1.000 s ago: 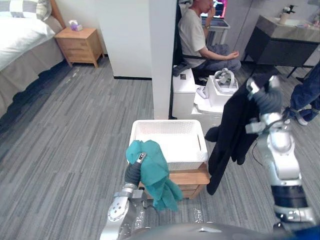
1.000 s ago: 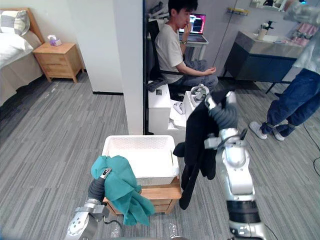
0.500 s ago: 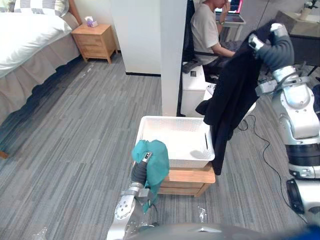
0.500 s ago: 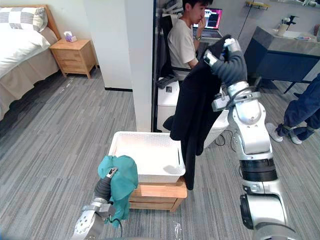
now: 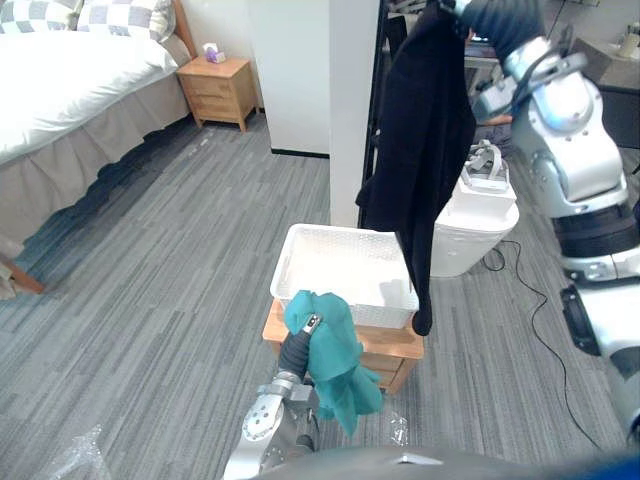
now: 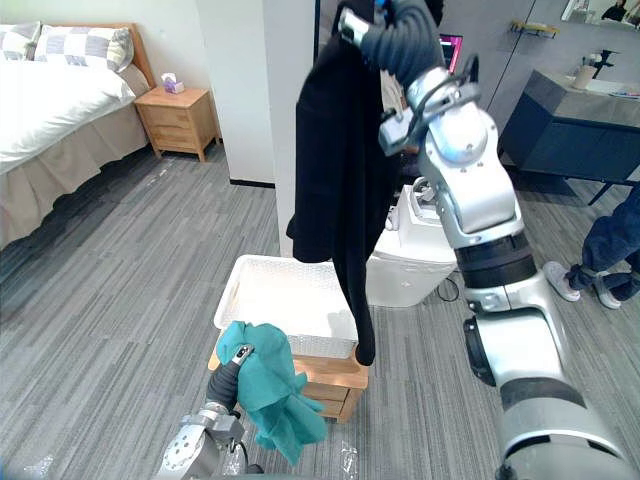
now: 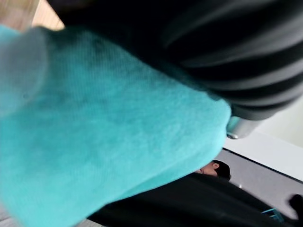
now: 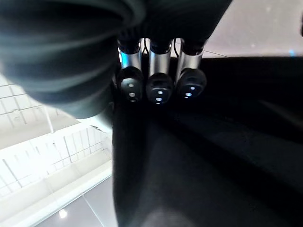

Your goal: Tidy the bed and pick cloth on bed and put in laundry

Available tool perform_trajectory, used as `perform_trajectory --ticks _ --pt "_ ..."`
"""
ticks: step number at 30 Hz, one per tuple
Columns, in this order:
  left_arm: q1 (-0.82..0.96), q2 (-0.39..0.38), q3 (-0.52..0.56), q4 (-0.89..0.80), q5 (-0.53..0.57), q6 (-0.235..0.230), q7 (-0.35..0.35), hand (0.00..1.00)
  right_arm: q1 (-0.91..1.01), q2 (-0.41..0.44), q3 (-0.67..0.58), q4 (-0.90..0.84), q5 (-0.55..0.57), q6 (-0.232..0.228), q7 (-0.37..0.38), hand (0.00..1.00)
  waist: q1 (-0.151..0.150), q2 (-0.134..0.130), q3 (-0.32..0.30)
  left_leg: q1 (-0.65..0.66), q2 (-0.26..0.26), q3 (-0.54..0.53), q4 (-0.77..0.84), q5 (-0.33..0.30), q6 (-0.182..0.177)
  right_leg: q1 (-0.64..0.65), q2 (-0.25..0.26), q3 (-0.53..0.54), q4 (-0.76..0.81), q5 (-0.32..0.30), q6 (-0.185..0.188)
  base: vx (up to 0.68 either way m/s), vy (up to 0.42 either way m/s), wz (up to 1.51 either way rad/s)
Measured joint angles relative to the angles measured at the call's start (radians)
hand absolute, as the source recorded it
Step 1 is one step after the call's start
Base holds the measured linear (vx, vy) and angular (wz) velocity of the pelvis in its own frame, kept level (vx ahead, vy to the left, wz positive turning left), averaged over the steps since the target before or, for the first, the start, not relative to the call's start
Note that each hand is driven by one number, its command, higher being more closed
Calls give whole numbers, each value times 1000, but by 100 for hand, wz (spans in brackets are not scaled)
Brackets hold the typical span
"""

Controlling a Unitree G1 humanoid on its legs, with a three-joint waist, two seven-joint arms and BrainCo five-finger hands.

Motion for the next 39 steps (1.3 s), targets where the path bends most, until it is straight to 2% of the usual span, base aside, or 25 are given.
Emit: perform_trajectory --ticks 6,8,13,17,21,25,26,28,31,33,36,39 --pt "-13 15 -28 2 -22 5 -10 100 -96 -26 38 94 8 -43 14 100 1 -19 -10 -9 13 -16 0 16 -3 14 17 -22 -29 31 -18 22 -40 7" --pt "-30 18 -28 3 -22 5 -19 100 -137 -26 64 142 8 -44 23 100 22 -22 -12 -4 19 -16 0 18 -6 18 27 -22 -30 33 -21 0 0 0" --pt "-61 21 -26 44 -33 16 -19 100 -214 -26 131 238 8 -53 26 100 47 -31 -16 -9 34 -24 0 24 -12 19 39 -25 -31 34 -33 -45 -26 3" --pt "-58 32 -27 82 -32 25 -23 100 -239 -24 148 319 8 -79 26 100 55 -59 -23 -23 46 -43 0 29 -19 25 52 -53 -54 35 -35 -58 -46 13" --pt "-55 45 -27 82 -32 26 -34 100 -241 -23 152 368 8 -106 26 100 77 -80 -20 -28 50 -45 0 31 -19 37 55 -74 -79 46 -38 -17 -16 5" --pt "-36 65 -28 82 -30 31 -52 100 -248 3 181 420 8 -115 26 100 80 -94 -18 -29 47 -53 0 31 -19 52 53 -89 -86 51 -31 7 -10 11" --pt "-36 70 -28 82 -30 44 -58 100 -248 9 187 434 7 -116 27 100 81 -98 -16 -29 45 -62 0 31 -19 54 52 -101 -86 49 -33 34 -10 21" --pt "-33 74 -28 82 -29 50 -69 100 -248 16 187 453 7 -116 27 100 91 -105 -9 -30 44 -69 0 31 -19 55 52 -110 -86 49 -33 40 -10 15" --pt "-30 82 -30 82 -18 74 -92 100 -248 63 186 503 6 -92 27 100 101 -110 2 -29 40 -83 0 31 -19 66 50 -130 -86 52 -38 35 -13 17" --pt "-31 91 -34 81 -10 95 -93 100 -248 100 186 551 6 -53 24 100 108 -116 14 -30 39 -90 0 31 -19 71 49 -139 -86 51 -38 19 -8 14" --pt "-35 133 -34 67 -10 116 -94 100 -248 142 187 609 4 -9 18 100 114 -129 59 -49 43 -88 0 32 -18 60 51 -146 -86 49 -37 -26 -14 9" --pt "-98 195 9 37 -11 121 -93 100 -270 151 187 692 4 1 -31 100 129 -164 147 -132 67 -69 1 68 -21 -30 68 -150 -72 51 -40 -56 -30 8"
